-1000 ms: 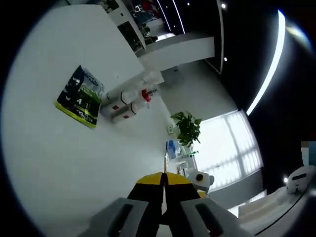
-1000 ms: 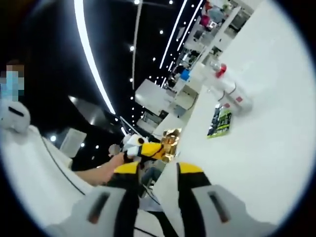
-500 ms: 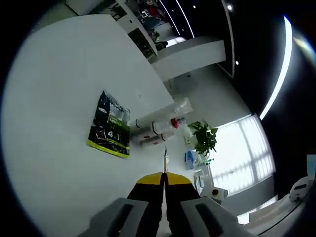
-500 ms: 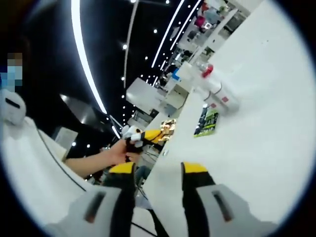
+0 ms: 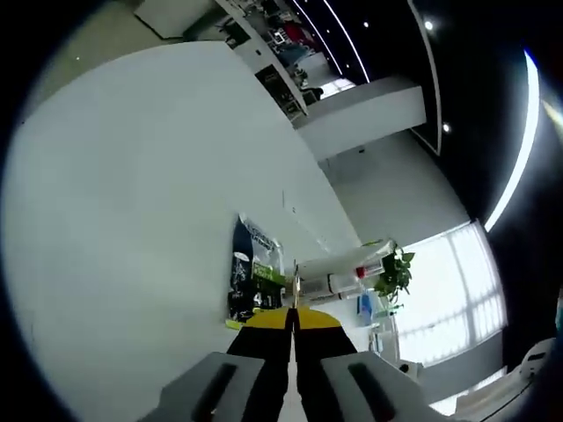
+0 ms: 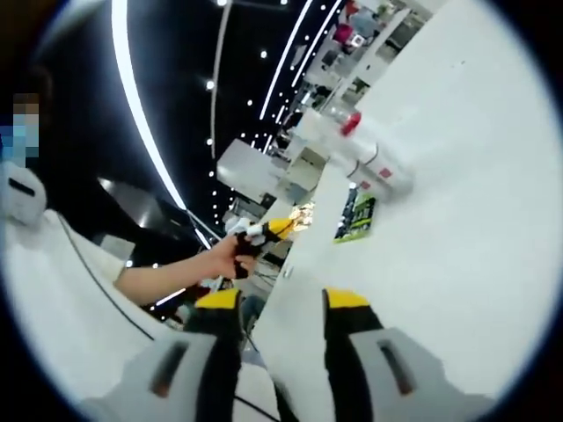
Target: Arrange the skincare products in the storage area until every visible bottle or jar stands upright without overlapping.
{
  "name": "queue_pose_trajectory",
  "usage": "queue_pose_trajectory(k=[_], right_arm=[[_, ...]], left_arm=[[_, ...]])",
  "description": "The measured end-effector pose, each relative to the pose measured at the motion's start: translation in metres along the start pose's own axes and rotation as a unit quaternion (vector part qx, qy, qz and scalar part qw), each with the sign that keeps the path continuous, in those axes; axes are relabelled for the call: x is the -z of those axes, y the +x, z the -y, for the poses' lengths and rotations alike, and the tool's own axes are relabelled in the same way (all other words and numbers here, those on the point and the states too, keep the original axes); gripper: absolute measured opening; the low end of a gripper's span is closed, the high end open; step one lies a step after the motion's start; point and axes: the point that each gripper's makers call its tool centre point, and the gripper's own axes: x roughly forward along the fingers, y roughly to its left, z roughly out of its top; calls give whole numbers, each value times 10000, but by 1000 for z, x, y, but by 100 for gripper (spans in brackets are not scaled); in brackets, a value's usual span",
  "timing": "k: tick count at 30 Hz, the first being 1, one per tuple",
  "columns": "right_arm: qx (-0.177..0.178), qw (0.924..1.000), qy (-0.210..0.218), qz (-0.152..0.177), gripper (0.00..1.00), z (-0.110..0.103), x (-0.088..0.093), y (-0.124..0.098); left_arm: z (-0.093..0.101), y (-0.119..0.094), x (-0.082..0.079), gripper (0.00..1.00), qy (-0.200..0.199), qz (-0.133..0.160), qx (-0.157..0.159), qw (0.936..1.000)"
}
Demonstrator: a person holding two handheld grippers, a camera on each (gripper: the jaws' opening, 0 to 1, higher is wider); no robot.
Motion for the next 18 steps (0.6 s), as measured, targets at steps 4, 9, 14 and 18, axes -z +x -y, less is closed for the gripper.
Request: queue_pose_trajectory(k=[4,9,14,18], right_arm=[[95,9999,7,-71,34,4,3,-2],[243,9996,113,-131,34,14,8,-6],[330,9992,196,-128,34,18,6,-6],[391,9988,264,-133,34,21,5,-4]], left_arm=[[-12,10,-19,0,-18,-49,-146,9999],[-20,21,-37,0,117,-154,-301,9994],[-30,32,-49,0,165,-255,-427,9986],[-39,41,-52,0,187,-375,-512,9978]])
